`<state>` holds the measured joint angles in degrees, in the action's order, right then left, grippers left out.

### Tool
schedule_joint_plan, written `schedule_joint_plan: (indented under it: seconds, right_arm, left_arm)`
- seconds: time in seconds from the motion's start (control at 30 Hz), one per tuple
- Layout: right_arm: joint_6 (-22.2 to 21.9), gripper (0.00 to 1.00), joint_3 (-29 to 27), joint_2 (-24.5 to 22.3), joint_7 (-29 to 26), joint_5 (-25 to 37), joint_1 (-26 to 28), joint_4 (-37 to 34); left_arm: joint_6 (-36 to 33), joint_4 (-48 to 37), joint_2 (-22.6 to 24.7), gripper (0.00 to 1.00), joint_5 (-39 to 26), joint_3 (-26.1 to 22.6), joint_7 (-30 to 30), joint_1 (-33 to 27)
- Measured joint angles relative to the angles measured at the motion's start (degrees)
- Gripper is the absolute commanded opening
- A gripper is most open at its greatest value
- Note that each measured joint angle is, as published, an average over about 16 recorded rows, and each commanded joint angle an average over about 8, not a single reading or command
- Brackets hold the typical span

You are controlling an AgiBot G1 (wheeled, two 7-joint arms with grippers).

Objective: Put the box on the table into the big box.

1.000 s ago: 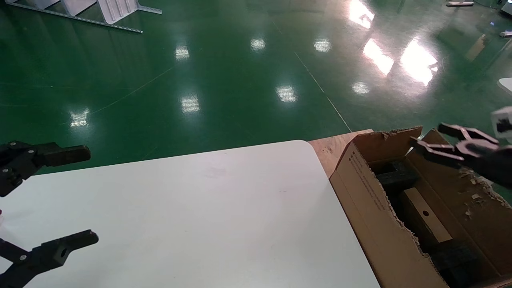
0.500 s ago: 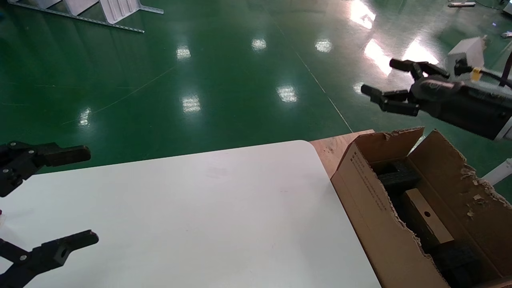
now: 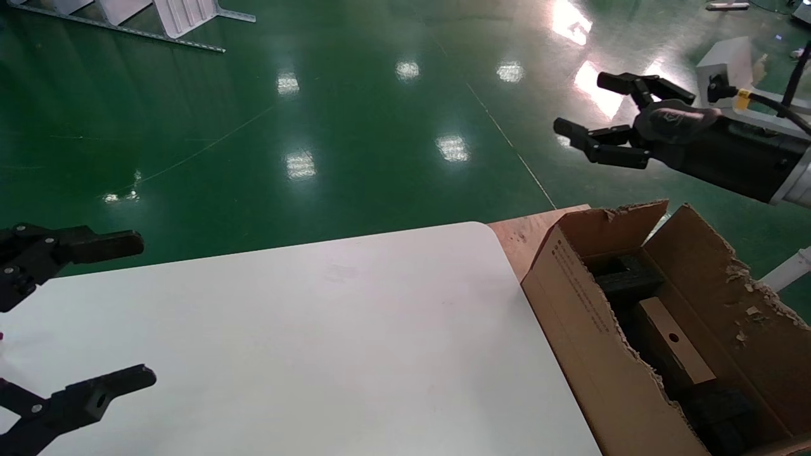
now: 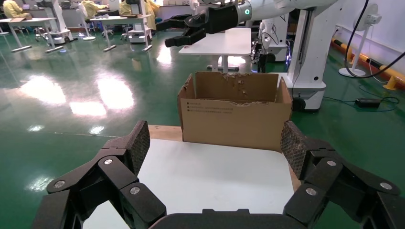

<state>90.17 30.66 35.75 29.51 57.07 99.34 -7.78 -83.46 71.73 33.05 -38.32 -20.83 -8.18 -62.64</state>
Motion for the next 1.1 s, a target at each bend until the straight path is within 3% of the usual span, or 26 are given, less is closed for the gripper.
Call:
schedule_joint_plan:
  seconds: [1.1]
  right_arm:
    - [-2.97,1.0,-9.71,-0.48,-26.7,-10.09,-25.05,53.95]
  left_arm:
    - [0.0,0.0,0.0,1.0,0.01,-0.01,0.01,0.0]
